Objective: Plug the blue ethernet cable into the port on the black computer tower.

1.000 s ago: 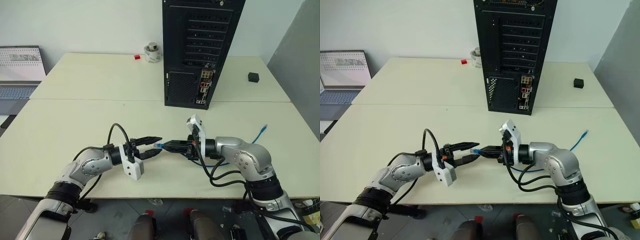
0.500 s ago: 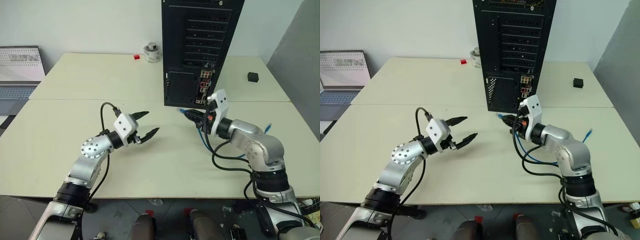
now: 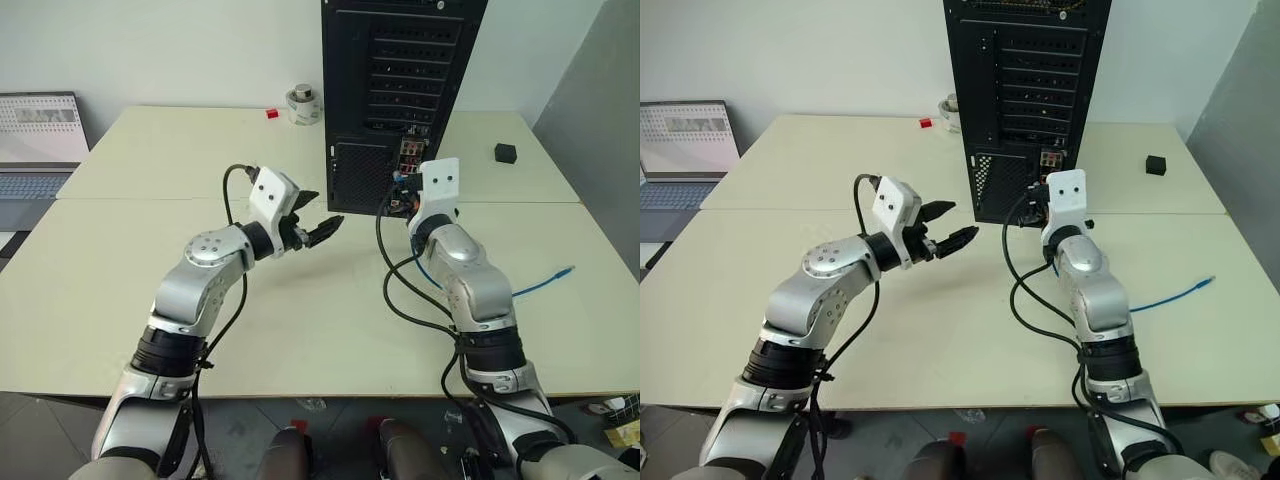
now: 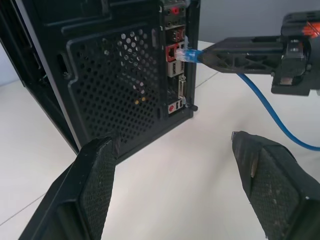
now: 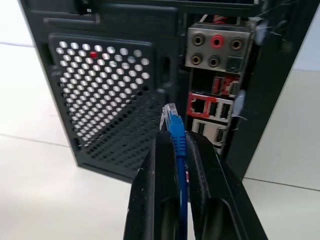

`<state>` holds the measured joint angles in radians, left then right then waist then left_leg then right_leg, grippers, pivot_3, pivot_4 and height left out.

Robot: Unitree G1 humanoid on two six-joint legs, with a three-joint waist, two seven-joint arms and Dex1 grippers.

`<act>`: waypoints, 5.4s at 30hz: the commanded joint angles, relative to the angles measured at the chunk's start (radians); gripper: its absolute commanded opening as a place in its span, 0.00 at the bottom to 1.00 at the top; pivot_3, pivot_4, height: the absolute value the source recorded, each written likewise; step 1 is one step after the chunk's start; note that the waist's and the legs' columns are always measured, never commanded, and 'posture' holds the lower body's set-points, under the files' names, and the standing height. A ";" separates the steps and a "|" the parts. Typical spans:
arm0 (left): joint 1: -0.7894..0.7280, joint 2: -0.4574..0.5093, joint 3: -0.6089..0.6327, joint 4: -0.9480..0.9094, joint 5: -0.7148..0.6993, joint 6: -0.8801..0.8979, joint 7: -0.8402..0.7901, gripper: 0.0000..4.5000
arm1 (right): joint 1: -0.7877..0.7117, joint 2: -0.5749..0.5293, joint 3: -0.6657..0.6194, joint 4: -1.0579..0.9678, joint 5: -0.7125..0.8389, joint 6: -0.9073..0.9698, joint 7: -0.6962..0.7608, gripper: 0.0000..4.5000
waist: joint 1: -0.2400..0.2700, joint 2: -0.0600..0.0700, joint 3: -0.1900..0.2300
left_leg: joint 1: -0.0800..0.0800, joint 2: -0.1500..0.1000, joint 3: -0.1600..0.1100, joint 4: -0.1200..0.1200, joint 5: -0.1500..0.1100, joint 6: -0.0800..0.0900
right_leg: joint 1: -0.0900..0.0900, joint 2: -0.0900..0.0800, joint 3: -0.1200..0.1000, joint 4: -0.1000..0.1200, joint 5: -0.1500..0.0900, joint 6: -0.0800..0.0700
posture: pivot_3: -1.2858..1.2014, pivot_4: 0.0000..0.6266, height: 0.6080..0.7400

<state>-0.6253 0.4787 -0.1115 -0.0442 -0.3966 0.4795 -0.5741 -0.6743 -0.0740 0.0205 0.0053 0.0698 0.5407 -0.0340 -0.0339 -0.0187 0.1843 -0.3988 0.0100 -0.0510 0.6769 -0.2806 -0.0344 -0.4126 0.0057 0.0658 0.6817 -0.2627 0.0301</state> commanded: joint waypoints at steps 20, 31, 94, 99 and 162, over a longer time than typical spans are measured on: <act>-0.034 -0.027 0.008 -0.066 0.093 0.016 -0.022 0.83 | -0.088 0.052 -0.074 0.122 -0.018 -0.114 -0.076 0.00 | 0.000 0.000 0.000 | 0.000 0.000 0.001 0.000 0.000 0.000 | -0.001 0.000 0.001 0.000 0.000 0.000 | 0.52 0.24 1.00; -0.027 -0.035 0.008 -0.076 0.104 0.017 -0.030 0.83 | -0.107 0.060 -0.073 0.147 -0.018 -0.127 -0.077 0.00 | -0.002 0.000 0.000 | 0.000 0.000 0.001 0.000 0.000 0.000 | -0.001 0.000 0.001 0.000 0.000 0.000 | 0.52 0.24 1.00; -0.058 0.027 0.046 -0.014 0.186 0.040 -0.093 0.83 | -0.211 0.102 -0.036 0.276 -0.097 -0.130 -0.208 0.00 | -0.032 0.000 0.000 | 0.002 0.000 0.002 0.000 0.000 0.000 | -0.002 0.001 0.004 0.006 0.000 0.000 | 0.52 0.24 1.00; -0.052 0.018 0.037 -0.026 0.188 0.042 -0.076 0.83 | -0.212 0.100 -0.026 0.267 -0.102 -0.123 -0.198 0.00 | -0.031 0.000 0.000 | 0.002 0.000 0.002 0.000 0.000 0.000 | -0.003 0.001 0.004 0.006 0.000 0.000 | 0.52 0.24 1.00; -0.055 0.011 0.048 -0.025 0.191 0.044 -0.076 0.83 | -0.334 0.188 -0.003 0.470 -0.108 -0.259 -0.130 0.00 | -0.078 0.001 0.000 | -0.001 0.003 0.005 -0.002 0.000 0.000 | -0.009 0.001 0.007 0.009 0.000 0.000 | 0.52 0.24 1.00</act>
<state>-0.6623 0.4802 -0.0898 -0.0365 -0.2000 0.5336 -0.6473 -0.9348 0.1058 0.0210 0.4824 -0.0553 0.3294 -0.1957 -0.1120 -0.0181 0.1847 -0.3993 0.0126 -0.0464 0.6753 -0.2803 -0.0348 -0.4218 0.0070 0.0727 0.6916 -0.2624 0.0298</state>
